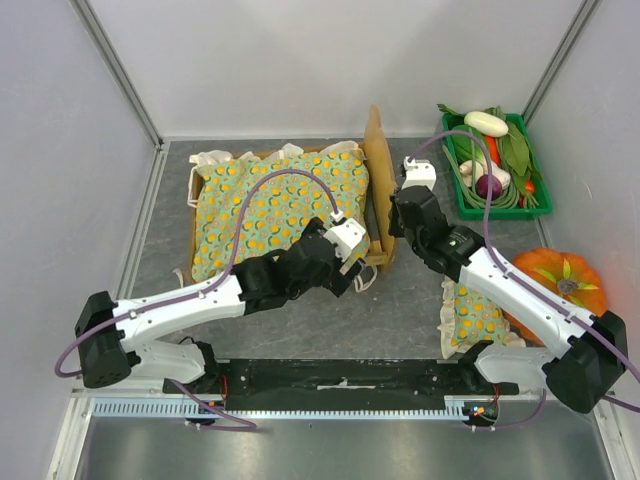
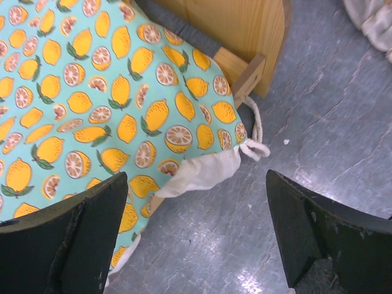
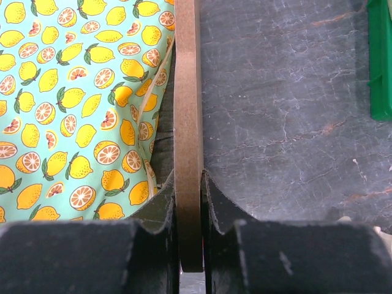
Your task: Set up the pet bed
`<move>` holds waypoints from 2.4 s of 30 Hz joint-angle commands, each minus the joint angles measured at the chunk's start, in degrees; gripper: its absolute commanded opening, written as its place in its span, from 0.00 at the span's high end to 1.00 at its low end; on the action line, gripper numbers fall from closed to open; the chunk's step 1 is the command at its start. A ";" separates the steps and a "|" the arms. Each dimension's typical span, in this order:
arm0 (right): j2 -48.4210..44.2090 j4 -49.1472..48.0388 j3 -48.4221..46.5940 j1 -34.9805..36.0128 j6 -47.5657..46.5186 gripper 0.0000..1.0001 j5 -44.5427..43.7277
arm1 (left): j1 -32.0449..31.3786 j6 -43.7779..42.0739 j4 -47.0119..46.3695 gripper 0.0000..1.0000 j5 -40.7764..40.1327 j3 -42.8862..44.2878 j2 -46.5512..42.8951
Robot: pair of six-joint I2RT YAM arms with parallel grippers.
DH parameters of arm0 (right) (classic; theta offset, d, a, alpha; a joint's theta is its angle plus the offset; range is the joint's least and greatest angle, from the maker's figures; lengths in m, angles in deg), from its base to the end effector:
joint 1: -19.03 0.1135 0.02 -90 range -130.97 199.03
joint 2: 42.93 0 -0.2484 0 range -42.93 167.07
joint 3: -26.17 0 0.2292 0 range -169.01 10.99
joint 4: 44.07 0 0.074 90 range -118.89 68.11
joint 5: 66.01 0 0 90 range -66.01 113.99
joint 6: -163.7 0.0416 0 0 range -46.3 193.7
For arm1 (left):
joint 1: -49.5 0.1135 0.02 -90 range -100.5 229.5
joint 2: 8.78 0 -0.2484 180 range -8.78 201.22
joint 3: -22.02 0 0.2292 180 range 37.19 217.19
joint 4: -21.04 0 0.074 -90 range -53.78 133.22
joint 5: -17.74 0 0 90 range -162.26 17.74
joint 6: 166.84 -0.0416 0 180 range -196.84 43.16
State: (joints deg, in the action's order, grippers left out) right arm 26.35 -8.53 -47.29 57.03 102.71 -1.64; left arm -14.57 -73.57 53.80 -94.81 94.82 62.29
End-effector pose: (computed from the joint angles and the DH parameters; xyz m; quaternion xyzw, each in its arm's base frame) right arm 0.2127 0.1434 0.3045 0.0416 0.8561 0.1023 0.5049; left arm 0.1302 -0.2312 0.2974 0.3490 0.7850 -0.1260 0.4961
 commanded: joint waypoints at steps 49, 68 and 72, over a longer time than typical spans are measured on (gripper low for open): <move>6.40 -5.41 -3.86 9.37 -13.81 0.61 21.24 | 33.13 20.02 -6.77 0.98 26.76 4.08 3.55; 12.29 -18.86 0.80 9.29 -9.06 0.65 27.12 | 35.24 22.31 -7.48 0.98 29.22 2.32 2.85; 12.20 -19.39 1.85 9.29 -8.45 0.65 27.74 | 35.51 22.57 -7.65 0.98 29.84 2.14 2.76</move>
State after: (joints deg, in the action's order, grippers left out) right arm 38.56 -24.36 -46.50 66.31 93.34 24.90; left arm 20.38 -53.05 48.14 -66.28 97.14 66.48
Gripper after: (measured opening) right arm 0.351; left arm 0.025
